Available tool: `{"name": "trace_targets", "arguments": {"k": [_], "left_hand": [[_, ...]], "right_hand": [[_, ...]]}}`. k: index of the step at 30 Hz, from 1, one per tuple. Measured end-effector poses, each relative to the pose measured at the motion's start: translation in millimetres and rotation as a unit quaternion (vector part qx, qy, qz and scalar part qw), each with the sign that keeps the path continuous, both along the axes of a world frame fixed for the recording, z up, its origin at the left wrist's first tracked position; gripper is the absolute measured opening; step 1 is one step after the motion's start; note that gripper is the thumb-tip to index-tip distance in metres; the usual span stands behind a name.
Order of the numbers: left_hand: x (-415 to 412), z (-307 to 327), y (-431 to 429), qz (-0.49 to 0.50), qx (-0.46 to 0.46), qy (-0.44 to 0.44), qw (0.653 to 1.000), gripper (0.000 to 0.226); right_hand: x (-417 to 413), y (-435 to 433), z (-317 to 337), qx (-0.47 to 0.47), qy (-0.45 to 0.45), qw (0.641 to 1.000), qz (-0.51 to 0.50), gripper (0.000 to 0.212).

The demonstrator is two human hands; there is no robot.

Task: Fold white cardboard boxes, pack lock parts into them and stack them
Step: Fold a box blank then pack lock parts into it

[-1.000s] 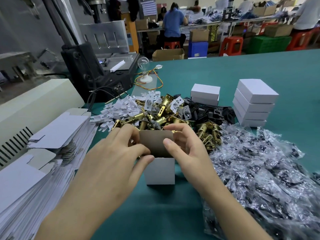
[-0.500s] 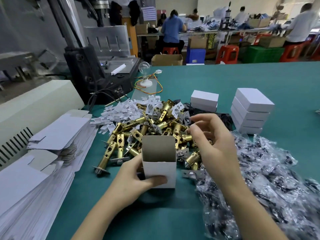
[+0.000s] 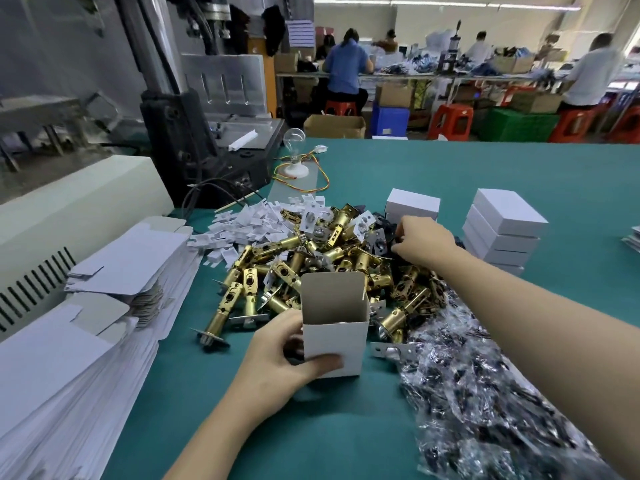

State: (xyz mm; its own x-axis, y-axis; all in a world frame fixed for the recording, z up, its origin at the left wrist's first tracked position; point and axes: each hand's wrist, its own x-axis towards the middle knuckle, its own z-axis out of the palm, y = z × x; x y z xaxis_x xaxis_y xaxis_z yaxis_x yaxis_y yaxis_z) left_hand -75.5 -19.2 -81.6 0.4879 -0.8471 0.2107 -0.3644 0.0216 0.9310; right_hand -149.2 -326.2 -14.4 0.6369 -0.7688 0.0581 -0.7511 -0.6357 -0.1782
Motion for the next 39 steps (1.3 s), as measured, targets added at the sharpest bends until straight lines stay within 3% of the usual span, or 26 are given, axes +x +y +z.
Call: {"name": "trace_targets", "arguments": {"k": [3,13,20,23,28,30,32,39], "left_hand": [[1.5,-2.3,-0.5,-0.01,0.008,-0.006,1.0,0.043],[4.8,-7.8,-2.9,-0.022,0.004,-0.01,1.0,0.04],[4.2,-8.8,-2.9,-0.024,-0.005,-0.002,1.0,0.038],[4.0,-8.2,-3.4,-0.022,-0.006,0.001,1.0,0.038],[3.7,-7.5,-1.7,-0.024,-0.009,0.001,1.0,0.039],[4.0,-7.8,-1.3,-0.024,-0.01,-0.002,1.0,0.039],[3.7,-7.7,-1.1,-0.024,-0.012,-0.002,1.0,0.039],[3.2,-8.2,-0.4,-0.021,-0.017,-0.017,0.999,0.041]], "right_hand": [[3.0,-3.1,-3.4,0.029,0.002,1.0,-0.007,0.03],[-2.0,-22.4,6.2,0.096,-0.109,0.989,-0.042,0.024],[-28.1,-25.2,28.7,0.035,-0.222,0.974,-0.037,0.027],[-35.2,-7.9,40.1,0.166,-0.35,0.922,-0.028,0.03],[-49.4,39.4,53.7,0.481,-0.496,0.723,0.023,0.029],[-54.7,57.4,53.4,0.542,-0.518,0.661,0.033,0.032],[-59.2,72.9,53.3,0.538,-0.536,0.65,0.036,0.033],[-76.5,114.6,73.4,0.461,-0.529,0.694,0.162,0.024]]}}
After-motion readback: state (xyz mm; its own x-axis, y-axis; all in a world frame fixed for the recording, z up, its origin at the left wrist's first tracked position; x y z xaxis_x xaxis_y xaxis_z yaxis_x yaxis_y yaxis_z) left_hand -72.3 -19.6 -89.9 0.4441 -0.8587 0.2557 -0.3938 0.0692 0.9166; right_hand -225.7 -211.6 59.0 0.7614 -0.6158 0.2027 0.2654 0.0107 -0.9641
